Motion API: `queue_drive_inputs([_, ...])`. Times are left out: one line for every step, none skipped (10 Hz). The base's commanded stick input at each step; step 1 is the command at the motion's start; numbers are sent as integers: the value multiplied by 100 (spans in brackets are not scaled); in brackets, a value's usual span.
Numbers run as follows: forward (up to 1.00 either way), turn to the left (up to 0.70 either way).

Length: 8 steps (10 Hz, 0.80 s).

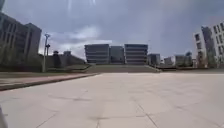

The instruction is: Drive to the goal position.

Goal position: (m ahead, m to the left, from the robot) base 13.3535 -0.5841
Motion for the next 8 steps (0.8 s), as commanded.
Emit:
queue_drive_inputs([100,0])
queue_drive_inputs([100,0])
queue_drive_inputs([100,0])
queue_drive_inputs([100,0])
queue_drive_inputs([100,0])
queue_drive_inputs([100,0])
queue_drive_inputs([100,0])
queue_drive_inputs([100,0])
